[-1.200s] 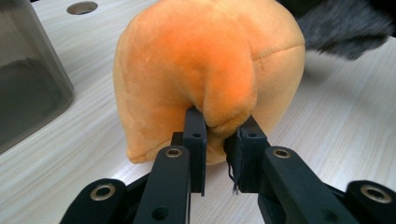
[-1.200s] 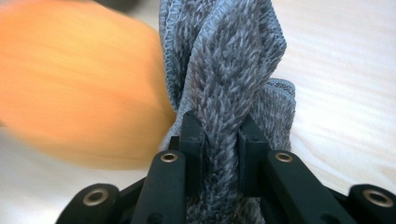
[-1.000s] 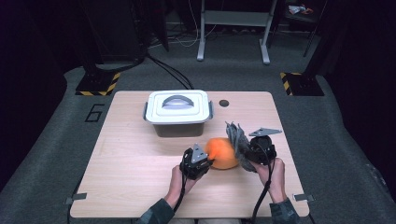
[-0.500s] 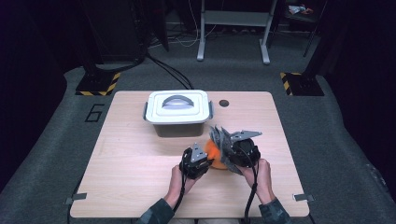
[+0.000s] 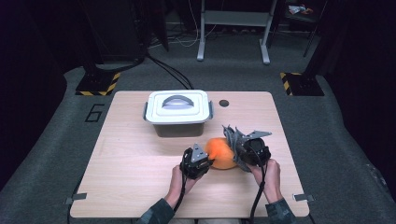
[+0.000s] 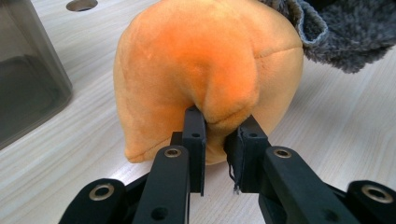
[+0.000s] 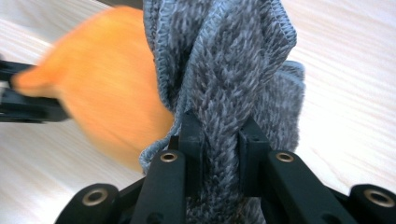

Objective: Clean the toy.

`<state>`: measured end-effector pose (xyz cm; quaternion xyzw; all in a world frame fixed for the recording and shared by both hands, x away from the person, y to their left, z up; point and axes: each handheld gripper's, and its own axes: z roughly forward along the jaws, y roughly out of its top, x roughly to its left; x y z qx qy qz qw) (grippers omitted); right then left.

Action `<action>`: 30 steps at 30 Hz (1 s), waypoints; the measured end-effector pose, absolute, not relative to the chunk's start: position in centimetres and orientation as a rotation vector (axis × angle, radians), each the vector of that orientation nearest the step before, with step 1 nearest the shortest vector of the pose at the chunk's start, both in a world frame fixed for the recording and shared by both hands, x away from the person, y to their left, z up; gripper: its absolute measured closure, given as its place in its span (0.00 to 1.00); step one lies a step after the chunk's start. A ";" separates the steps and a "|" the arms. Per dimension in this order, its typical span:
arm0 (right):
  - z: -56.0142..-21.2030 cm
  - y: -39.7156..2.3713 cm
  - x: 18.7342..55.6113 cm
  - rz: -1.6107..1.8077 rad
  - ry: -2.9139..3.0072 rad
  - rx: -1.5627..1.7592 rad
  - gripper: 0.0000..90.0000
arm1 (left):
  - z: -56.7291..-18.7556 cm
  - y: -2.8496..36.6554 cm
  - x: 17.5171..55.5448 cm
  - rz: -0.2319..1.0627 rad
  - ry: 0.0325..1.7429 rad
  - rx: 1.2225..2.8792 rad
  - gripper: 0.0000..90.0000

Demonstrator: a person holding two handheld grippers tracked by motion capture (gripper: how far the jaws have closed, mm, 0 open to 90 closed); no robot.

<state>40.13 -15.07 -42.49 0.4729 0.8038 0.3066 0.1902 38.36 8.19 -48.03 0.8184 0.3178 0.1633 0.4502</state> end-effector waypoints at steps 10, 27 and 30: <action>-45.8 -17.2 42.1 0.728 2.268 1.492 0.84 | -48.1 8.2 38.4 0.409 0.791 2.019 0.86; -43.1 -18.4 40.7 0.858 2.214 1.454 0.84 | -48.0 8.3 38.4 0.411 0.794 2.014 0.86; -41.7 -17.5 39.9 0.922 2.229 1.405 0.84 | -48.0 8.3 38.4 0.418 0.795 2.011 0.86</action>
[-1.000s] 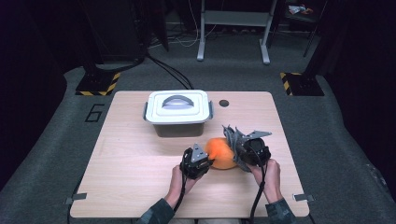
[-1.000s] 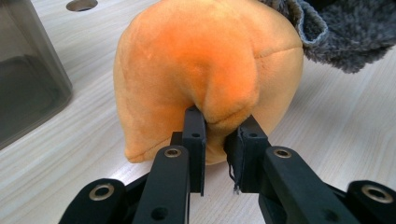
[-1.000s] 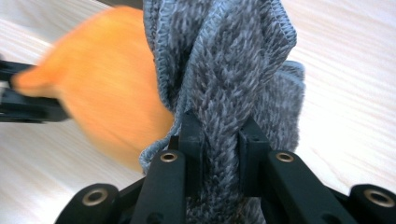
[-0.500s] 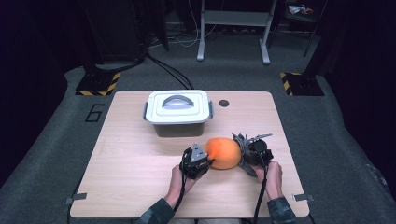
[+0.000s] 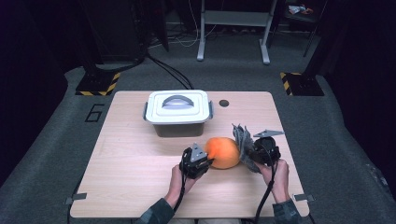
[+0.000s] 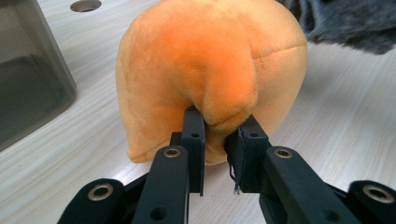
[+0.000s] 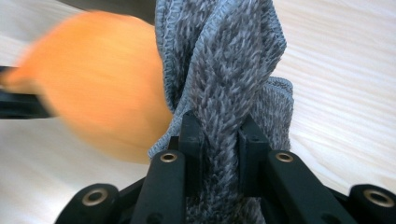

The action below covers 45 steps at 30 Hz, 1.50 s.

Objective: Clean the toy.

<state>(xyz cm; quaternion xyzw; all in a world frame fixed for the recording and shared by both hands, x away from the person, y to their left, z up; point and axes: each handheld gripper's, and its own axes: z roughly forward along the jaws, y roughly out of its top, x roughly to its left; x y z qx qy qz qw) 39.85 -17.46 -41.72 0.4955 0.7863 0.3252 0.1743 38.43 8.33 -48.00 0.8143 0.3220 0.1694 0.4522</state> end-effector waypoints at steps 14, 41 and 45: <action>-42.6 -15.5 40.8 0.895 2.278 1.364 0.84 | -48.2 8.8 38.7 0.442 0.813 2.022 0.60; -41.2 -17.2 39.7 1.024 2.230 1.370 0.84 | -47.4 7.6 39.3 0.409 0.797 1.997 0.90; -40.2 -16.3 39.0 1.050 2.240 1.314 0.84 | -47.3 7.6 39.2 0.386 0.821 1.982 0.89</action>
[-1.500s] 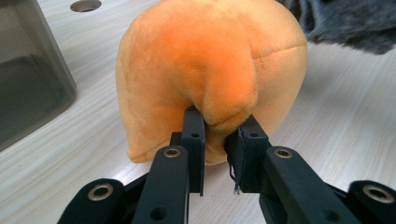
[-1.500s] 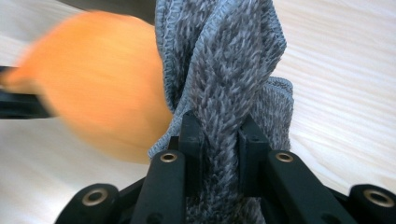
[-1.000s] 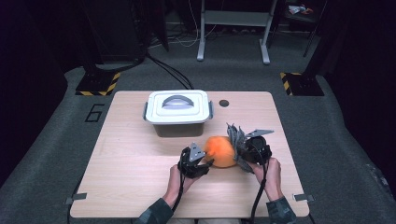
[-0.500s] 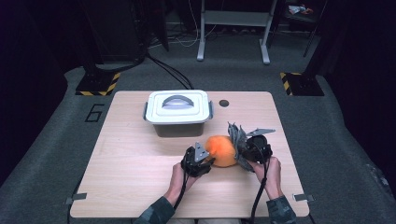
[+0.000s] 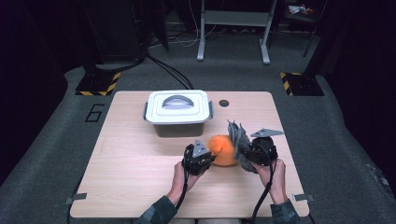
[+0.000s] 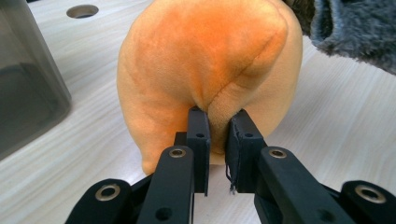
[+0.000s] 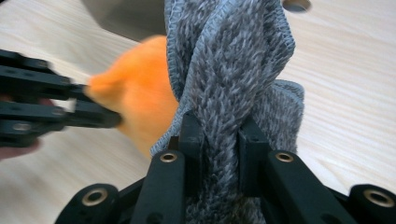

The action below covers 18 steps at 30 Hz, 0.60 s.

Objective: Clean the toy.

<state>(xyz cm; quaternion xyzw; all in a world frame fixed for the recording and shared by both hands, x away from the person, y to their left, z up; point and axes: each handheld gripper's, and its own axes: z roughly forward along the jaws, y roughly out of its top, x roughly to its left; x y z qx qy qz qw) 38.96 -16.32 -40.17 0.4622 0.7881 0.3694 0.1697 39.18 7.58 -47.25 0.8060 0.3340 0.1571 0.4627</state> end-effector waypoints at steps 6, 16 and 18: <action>-39.2 -14.1 38.3 1.079 2.271 1.222 0.84 | -46.9 7.8 39.0 0.372 0.818 1.970 0.89; -40.5 -11.9 39.2 0.995 2.284 1.204 0.84 | -47.5 7.8 39.2 0.396 0.830 1.985 0.88; -40.6 -12.1 39.4 0.987 2.281 1.197 0.84 | -47.6 7.9 39.3 0.393 0.831 1.980 0.87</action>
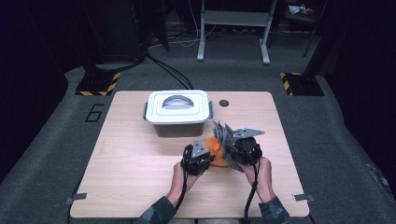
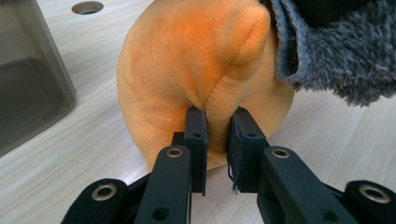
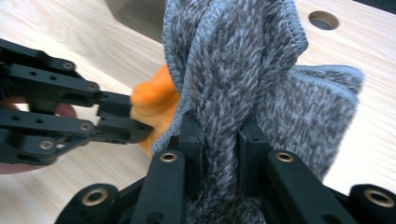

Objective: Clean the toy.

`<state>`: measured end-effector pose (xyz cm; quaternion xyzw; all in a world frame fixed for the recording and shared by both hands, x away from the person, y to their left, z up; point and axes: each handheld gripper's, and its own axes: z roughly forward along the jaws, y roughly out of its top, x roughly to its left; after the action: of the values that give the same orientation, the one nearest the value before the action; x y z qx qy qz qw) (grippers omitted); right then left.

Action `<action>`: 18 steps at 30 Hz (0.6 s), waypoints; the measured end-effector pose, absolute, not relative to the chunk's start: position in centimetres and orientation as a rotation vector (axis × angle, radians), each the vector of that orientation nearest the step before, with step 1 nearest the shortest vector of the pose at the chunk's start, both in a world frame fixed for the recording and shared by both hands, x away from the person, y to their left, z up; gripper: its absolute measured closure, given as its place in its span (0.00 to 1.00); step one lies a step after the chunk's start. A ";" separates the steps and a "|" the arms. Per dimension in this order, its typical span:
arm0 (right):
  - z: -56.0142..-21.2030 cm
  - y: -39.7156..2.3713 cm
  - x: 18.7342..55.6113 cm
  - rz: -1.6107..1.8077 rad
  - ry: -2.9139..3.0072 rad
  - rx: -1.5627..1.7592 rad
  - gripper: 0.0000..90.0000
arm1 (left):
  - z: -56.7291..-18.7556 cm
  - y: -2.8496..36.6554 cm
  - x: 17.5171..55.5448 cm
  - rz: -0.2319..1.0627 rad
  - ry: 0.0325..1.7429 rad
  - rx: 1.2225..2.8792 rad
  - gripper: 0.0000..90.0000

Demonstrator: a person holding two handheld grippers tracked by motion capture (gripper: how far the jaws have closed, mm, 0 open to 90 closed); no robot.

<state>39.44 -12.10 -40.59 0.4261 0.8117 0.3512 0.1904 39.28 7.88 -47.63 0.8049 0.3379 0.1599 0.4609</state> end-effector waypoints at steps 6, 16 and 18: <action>-40.9 -12.9 39.7 0.961 2.261 1.236 0.84 | -47.7 8.0 39.4 0.399 0.826 1.984 0.88; -42.1 -14.9 40.5 0.902 2.235 1.327 0.84 | -47.9 8.2 39.5 0.392 0.828 1.982 0.87; -42.4 -15.3 40.7 0.897 2.229 1.349 0.84 | -47.9 8.2 39.5 0.392 0.829 1.982 0.87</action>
<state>40.71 -15.26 -42.39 0.4805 0.7939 0.3195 0.1919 39.46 8.21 -47.93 0.8055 0.3367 0.1591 0.4609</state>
